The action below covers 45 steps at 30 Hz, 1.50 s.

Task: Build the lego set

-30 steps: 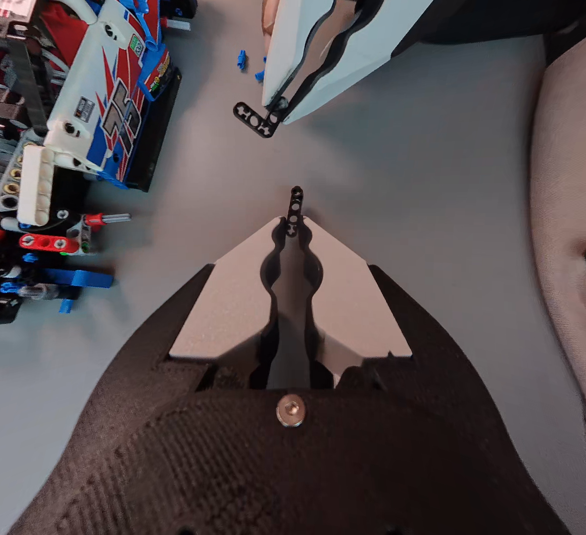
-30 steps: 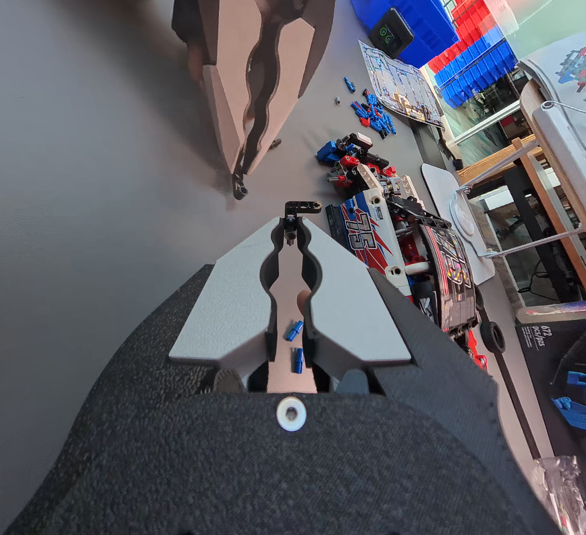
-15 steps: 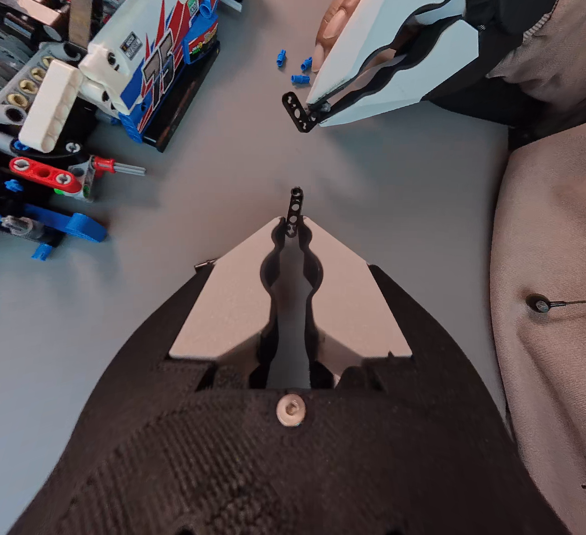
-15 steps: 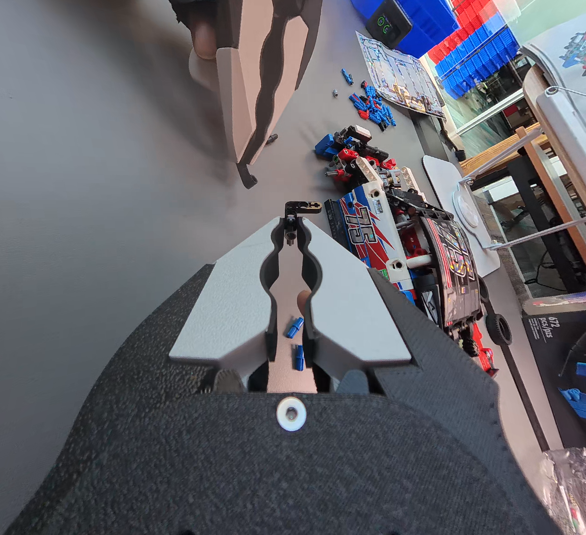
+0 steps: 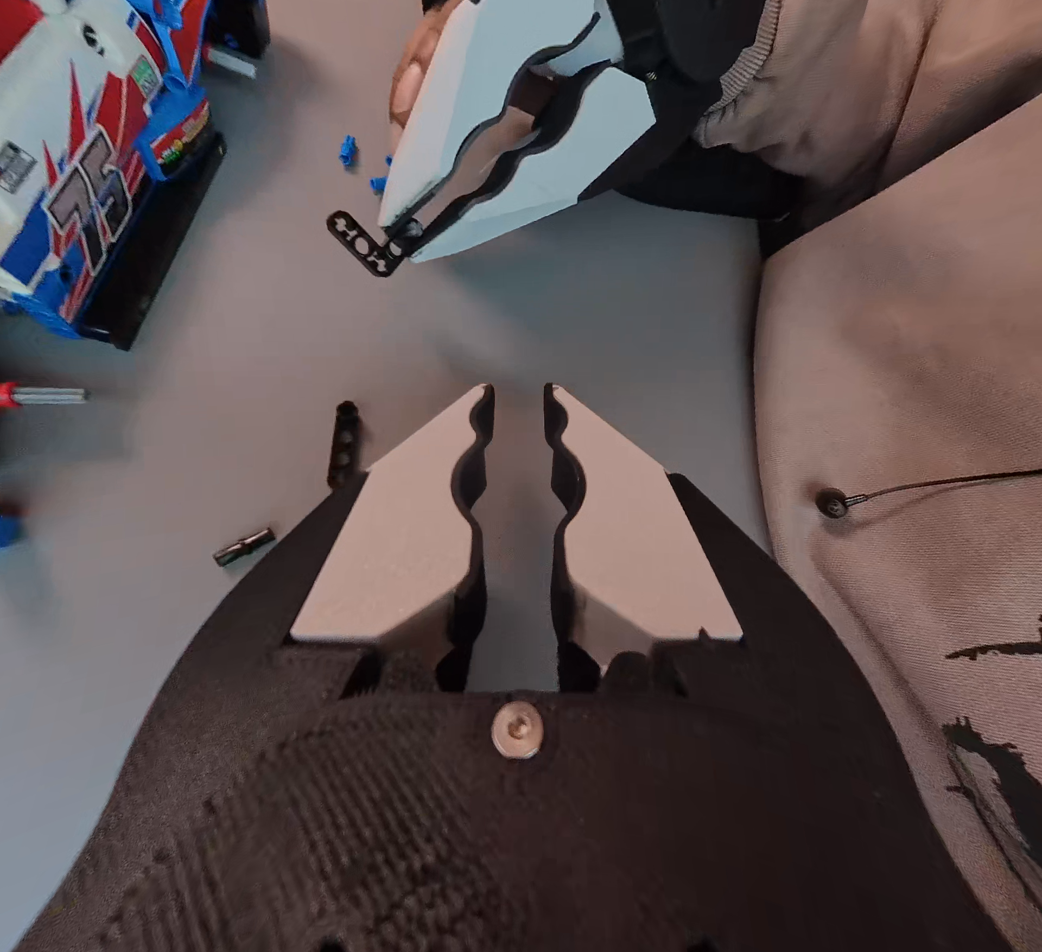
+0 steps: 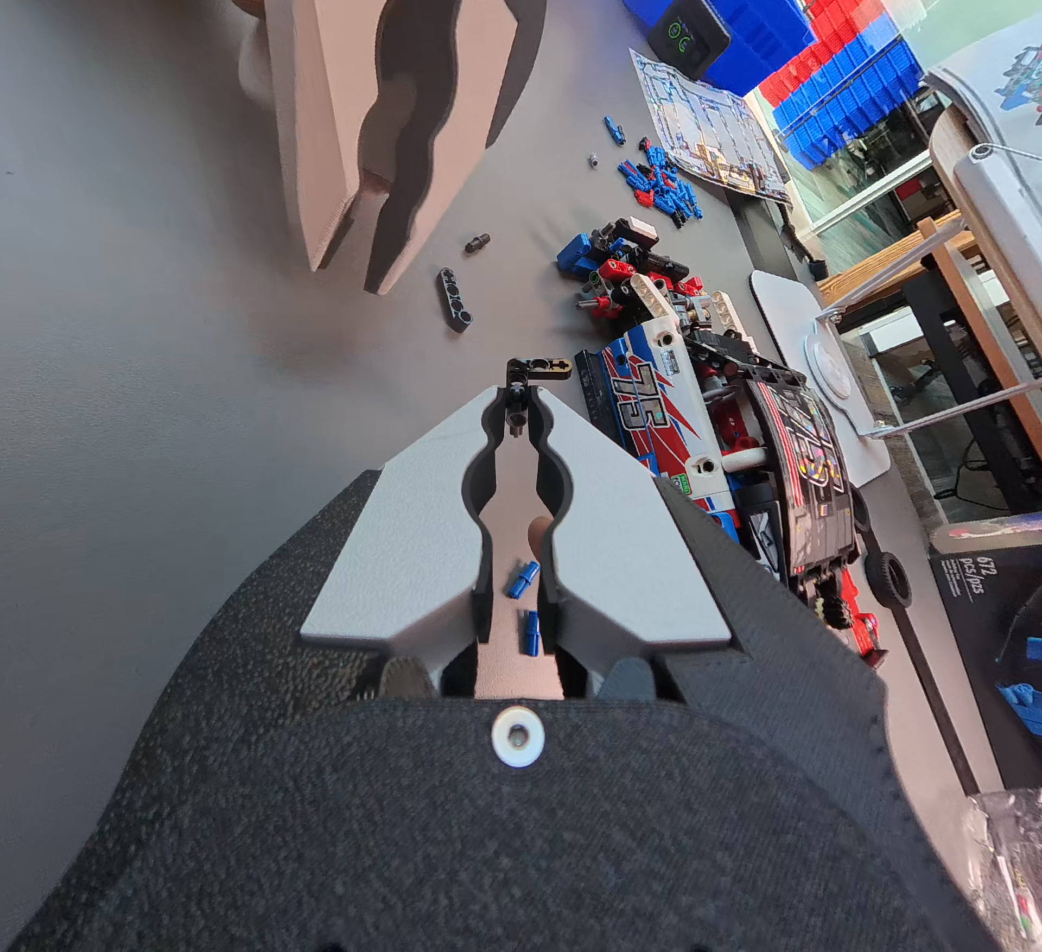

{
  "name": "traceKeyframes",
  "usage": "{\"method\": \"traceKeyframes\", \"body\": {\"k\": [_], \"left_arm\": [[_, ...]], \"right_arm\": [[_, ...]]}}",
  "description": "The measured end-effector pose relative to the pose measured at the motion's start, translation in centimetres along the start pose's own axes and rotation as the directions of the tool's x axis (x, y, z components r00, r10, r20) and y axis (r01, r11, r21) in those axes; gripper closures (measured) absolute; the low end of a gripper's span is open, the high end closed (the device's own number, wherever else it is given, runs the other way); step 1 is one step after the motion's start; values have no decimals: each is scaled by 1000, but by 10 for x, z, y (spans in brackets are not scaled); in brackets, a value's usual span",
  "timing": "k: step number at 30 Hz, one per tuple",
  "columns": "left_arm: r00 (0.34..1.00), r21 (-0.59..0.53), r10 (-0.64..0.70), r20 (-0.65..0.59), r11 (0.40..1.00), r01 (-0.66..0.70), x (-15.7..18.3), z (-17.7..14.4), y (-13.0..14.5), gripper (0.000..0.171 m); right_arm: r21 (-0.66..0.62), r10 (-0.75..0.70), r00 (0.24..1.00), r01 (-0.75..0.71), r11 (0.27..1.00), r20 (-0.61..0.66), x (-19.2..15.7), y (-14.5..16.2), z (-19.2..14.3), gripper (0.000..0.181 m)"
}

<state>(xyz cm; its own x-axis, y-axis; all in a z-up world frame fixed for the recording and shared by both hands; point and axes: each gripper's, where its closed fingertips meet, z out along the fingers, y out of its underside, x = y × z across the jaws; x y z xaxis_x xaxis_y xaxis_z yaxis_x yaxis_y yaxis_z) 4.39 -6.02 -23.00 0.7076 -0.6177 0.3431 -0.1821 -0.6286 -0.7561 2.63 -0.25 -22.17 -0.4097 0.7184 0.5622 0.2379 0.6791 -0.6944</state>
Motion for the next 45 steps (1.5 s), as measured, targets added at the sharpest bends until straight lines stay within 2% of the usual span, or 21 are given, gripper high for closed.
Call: {"method": "traceKeyframes", "body": {"k": [4,8,12,14,16,19,23,31,33,36,39,43,45], "left_arm": [[985,10,99,142,995,-102,-29,-13,-2,159],[918,-106,272,288,962,-252,-68,-27,5,157],[849,-175,467,246,884,-435,-75,-29,1,151],[842,-176,507,183,860,-480,-71,-25,-1,150],[839,-224,533,114,836,-501,-69,-20,3,151],[887,-339,460,35,841,-422,-70,-22,14,156],[896,-388,445,3,826,-409,-66,-23,25,167],[871,-231,491,-9,846,-480,-30,11,15,170],[861,-183,509,6,847,-500,-24,12,7,169],[884,-124,468,-10,876,-465,-24,3,-5,165],[881,-158,473,16,871,-465,-44,3,-6,160],[886,-171,460,-58,870,-463,-48,18,-6,152],[891,-196,439,-117,869,-454,-45,24,-3,157]], "right_arm": [[2,5,1000,-5,1000,-4,1,0,-1,176],[-2,7,1000,-7,1000,-3,2,1,0,176],[-4,8,1000,-9,1000,-10,3,1,-1,176],[-3,8,1000,-9,1000,-15,4,1,-2,176],[-2,11,1000,-12,1000,-15,5,1,-3,176],[-10,15,1000,-15,1000,-14,5,4,-2,176],[-10,16,1000,-16,1000,-10,5,4,-2,176],[-10,5,1000,-5,1000,0,1,3,-2,176],[-10,7,1000,-8,1000,-5,2,3,-3,176],[-10,14,1000,-14,1000,-12,5,4,-5,176],[-15,30,999,-30,999,17,3,6,-5,176],[-33,32,997,-30,999,69,-5,10,-6,176],[-44,27,997,-24,999,68,-6,12,-6,176]]}}
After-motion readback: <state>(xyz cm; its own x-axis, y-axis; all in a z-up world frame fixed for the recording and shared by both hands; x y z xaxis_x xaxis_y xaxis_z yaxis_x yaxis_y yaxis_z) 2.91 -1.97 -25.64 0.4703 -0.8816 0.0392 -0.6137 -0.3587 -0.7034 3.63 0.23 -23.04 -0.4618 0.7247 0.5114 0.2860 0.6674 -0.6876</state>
